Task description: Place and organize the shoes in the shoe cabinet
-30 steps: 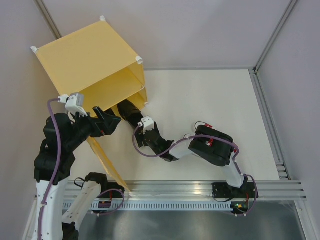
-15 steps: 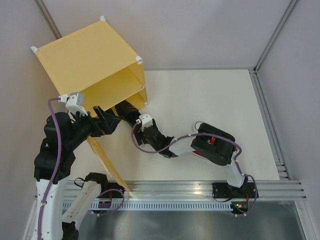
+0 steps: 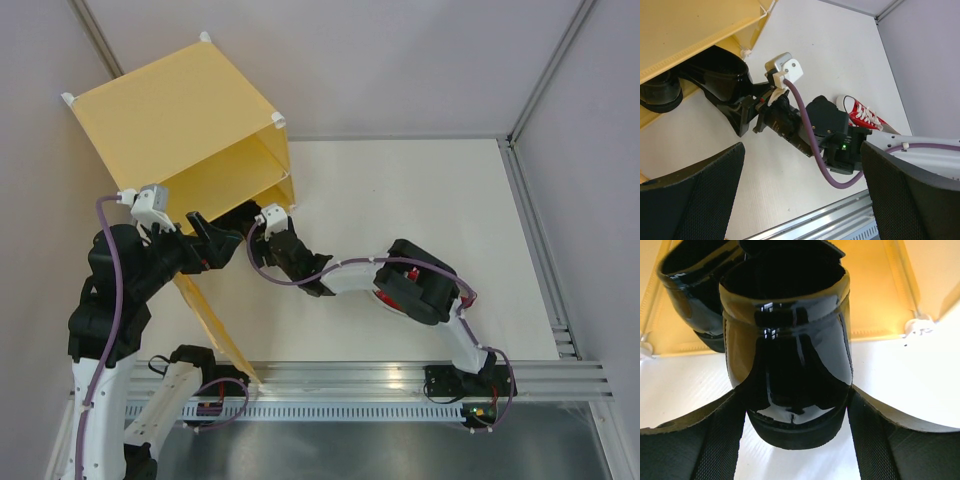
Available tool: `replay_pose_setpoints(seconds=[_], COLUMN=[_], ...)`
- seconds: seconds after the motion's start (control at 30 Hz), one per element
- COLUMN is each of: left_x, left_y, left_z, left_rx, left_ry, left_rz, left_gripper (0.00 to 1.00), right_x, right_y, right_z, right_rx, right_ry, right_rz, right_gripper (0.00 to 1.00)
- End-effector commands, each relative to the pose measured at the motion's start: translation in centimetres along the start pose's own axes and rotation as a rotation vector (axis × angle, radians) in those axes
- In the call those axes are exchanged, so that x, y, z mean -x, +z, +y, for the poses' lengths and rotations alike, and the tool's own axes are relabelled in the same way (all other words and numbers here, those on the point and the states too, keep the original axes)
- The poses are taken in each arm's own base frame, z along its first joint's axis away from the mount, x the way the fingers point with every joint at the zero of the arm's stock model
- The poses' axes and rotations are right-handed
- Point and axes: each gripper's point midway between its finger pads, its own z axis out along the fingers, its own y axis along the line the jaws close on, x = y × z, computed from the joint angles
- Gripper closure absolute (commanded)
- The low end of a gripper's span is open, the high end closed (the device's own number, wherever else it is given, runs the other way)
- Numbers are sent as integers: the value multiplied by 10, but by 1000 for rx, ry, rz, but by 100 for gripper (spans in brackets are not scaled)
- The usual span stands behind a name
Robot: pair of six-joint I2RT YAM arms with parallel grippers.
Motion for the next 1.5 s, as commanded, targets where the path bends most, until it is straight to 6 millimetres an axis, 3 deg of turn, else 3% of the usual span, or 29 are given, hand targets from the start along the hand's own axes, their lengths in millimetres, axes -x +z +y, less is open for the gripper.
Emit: replay_pose_setpoints(seconds=[0.0,0.3,0.67,1.17,1.47], left_x=[-8,-11,-15,-18,-18], left_y=[-5,-4,-6,-5,-7], left_z=[12,13,13,16,16], left_rx=[65,64,66,77,78], left_ry=[11,10,8,8,6], left_rz=[35,47,59,69,68], left_gripper=[0,0,0,0,0], right_x=[34,4,32,48,47], right_y=[17,42,51,55,71], right_z=[20,20,20,-4,1], right_rx=[52,29,35,-5,4], right_ry=[80,106,155,179,159], right_rz=[-97,-55,-122,-155,-166], right_gripper=[99,99,99,99,99])
